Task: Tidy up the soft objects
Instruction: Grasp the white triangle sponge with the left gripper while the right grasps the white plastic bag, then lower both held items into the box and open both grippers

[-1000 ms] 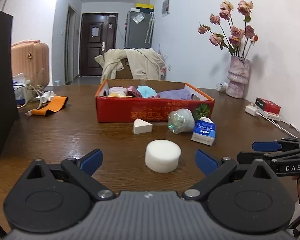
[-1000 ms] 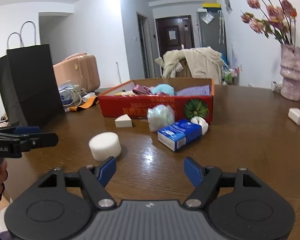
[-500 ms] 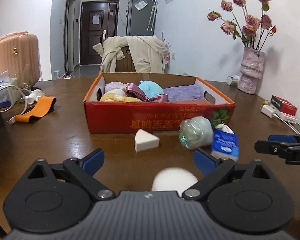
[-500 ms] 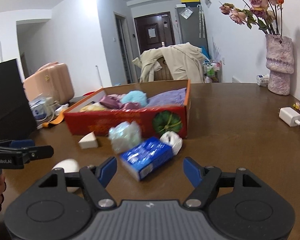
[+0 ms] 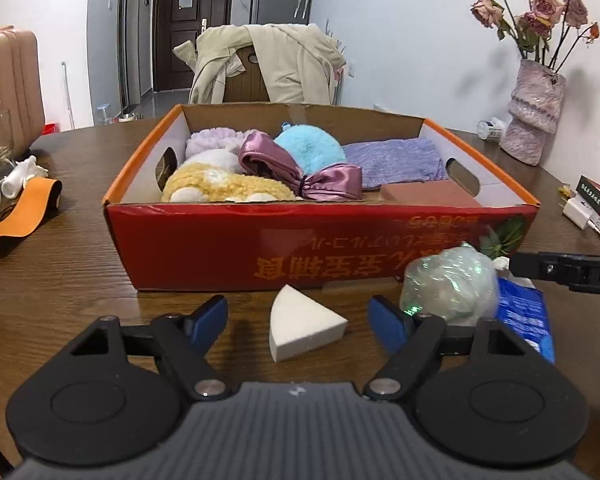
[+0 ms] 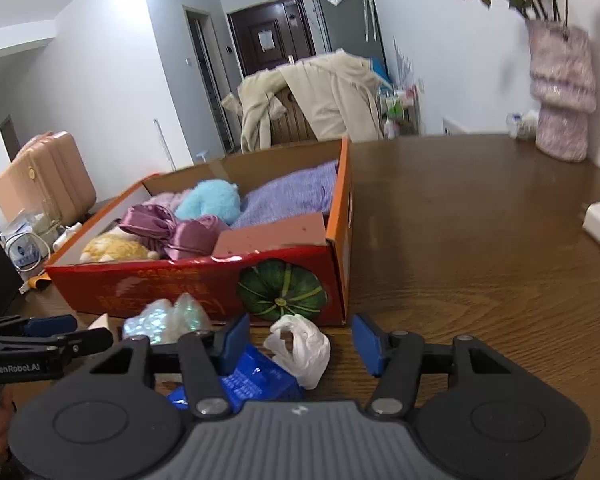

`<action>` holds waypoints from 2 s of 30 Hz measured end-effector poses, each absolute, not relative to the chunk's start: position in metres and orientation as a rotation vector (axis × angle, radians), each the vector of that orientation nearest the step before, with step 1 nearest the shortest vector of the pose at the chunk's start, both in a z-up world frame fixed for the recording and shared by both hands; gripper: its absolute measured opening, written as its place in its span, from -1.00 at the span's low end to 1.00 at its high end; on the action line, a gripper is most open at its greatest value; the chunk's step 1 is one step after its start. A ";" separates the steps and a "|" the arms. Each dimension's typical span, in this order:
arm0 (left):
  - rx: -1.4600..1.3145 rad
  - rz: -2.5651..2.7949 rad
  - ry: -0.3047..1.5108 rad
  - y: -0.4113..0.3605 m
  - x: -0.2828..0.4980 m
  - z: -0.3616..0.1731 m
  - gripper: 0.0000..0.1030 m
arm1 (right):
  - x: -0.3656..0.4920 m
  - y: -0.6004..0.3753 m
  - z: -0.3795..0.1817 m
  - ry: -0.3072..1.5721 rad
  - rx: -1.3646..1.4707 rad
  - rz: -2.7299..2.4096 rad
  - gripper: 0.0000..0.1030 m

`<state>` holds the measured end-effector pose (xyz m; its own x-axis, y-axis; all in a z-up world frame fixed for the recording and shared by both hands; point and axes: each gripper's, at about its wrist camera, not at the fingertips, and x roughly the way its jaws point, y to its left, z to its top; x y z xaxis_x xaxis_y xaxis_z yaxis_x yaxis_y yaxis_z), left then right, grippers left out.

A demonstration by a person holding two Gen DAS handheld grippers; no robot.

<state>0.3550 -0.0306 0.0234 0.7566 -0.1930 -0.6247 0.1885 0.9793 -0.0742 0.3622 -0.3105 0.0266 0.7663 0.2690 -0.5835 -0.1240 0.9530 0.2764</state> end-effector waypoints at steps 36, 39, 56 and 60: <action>-0.056 -0.297 0.442 -0.016 0.214 0.100 -0.31 | 0.229 -0.287 0.095 0.446 0.221 0.320 -0.67; -0.062 -0.299 0.434 -0.013 0.203 0.100 -0.31 | 0.218 -0.283 0.096 0.440 0.216 0.329 -0.67; -0.042 -0.326 0.450 -0.017 0.294 0.107 -0.30 | 0.299 -0.261 0.108 0.460 0.211 0.357 -0.67; -0.028 -0.346 0.477 -0.023 0.345 0.107 -0.30 | 0.347 -0.255 0.109 0.476 0.236 0.370 -0.67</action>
<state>0.3445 -0.0235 0.1071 0.8313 -0.3326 -0.4454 0.3194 0.9416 -0.1070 0.3469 -0.2546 0.1088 0.8246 0.3992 -0.4008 -0.2907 0.9068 0.3052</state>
